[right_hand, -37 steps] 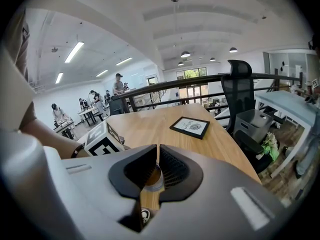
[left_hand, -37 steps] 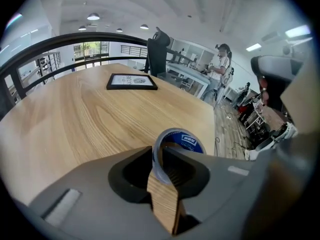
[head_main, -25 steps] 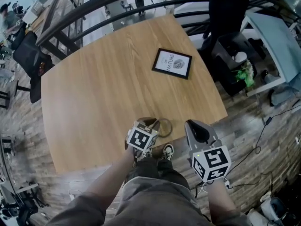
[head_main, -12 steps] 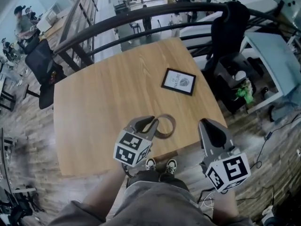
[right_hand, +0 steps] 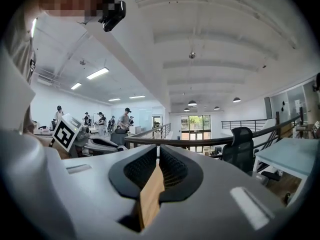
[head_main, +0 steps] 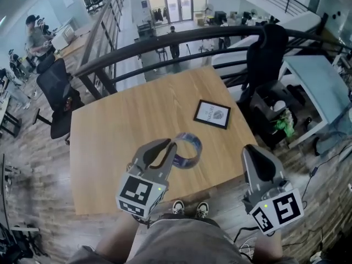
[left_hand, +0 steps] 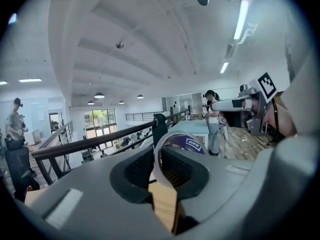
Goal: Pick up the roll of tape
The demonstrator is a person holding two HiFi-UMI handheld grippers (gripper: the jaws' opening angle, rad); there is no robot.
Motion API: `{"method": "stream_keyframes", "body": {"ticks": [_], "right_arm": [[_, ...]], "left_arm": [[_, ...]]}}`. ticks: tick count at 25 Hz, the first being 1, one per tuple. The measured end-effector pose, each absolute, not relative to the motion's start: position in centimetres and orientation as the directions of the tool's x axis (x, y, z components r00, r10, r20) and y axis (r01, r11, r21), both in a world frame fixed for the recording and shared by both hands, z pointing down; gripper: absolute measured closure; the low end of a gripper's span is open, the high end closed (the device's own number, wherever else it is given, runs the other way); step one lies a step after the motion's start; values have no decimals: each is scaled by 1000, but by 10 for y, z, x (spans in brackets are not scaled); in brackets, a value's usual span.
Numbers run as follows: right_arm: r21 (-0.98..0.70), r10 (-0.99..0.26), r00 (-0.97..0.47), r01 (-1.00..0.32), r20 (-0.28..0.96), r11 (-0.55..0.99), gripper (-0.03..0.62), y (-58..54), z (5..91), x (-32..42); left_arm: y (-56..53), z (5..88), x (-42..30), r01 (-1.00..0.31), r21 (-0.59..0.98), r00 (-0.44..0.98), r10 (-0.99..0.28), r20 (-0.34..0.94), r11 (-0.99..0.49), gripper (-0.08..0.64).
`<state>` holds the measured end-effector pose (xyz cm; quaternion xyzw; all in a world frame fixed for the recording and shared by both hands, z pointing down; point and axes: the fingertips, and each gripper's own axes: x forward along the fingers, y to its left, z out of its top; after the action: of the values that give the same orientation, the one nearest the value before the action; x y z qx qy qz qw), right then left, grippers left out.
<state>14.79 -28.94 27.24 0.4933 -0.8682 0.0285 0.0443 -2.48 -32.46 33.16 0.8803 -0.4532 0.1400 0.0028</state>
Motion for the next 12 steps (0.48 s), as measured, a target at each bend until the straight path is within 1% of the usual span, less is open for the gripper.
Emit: {"method": "stream_keyframes", "body": {"ticks": [3,8,12], "right_arm": [[20,-850,-520,-852,88,523,566,-285,261,142],[39,-842,-535,-842,67,538,566,-277,245,137],[-26,-814,-579,-815,55,578,566,-272,240,131]], "left_arm": [[-317,305,-38,-820,-150,525,-830,186,-553,511],[-300,273,-55,-845,-136,501,-854,136,-517,511],[-291,258,-70,-857,-141,481,-868,122,-495,510]]}}
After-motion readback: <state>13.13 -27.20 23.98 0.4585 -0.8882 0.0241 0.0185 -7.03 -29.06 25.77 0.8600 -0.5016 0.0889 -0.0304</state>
